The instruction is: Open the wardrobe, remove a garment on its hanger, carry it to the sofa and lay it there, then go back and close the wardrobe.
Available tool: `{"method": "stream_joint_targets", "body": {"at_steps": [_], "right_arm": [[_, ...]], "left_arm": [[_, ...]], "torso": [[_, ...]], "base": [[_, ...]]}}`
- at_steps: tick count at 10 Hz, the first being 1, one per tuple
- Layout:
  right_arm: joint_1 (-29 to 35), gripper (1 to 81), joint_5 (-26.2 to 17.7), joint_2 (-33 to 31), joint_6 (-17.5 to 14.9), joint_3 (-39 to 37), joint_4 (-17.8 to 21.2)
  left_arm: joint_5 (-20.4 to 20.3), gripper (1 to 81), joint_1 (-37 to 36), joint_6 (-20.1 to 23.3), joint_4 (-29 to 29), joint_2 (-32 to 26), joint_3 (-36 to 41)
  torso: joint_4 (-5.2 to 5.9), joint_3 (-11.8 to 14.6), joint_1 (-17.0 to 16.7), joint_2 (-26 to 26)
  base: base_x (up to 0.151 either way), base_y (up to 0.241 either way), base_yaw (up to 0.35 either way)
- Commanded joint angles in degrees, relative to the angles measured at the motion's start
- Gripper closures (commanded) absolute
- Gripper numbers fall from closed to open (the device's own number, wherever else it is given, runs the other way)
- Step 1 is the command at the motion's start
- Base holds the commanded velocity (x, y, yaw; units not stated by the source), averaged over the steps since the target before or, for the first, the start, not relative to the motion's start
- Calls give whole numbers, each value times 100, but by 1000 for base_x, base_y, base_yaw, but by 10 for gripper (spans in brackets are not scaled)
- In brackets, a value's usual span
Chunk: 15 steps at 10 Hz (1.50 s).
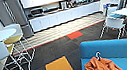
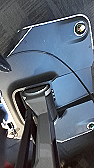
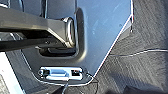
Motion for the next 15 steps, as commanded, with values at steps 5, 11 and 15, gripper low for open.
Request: {"method": "stream_joint_targets", "body": {"at_steps": [5, 11, 15], "right_arm": [[152, 10, -347, 38, -126, -86, 192], [108, 10, -242, -762, -73, 705, 262], [99, 10, -242, -771, -64, 608, 289]], "left_arm": [[214, 10, -167, 34, 48, 21, -6], [153, 10, -123, -10, -32, -234, 12], [153, 10, -114, -10, -32, -207, 12]], "torso": [[0, 0, 0, 0], [0, 0, 0, 0], [0, 0, 0, 0]], "base": [[0, 0, 305], [0, 0, 305], [0, 0, 306]]}}
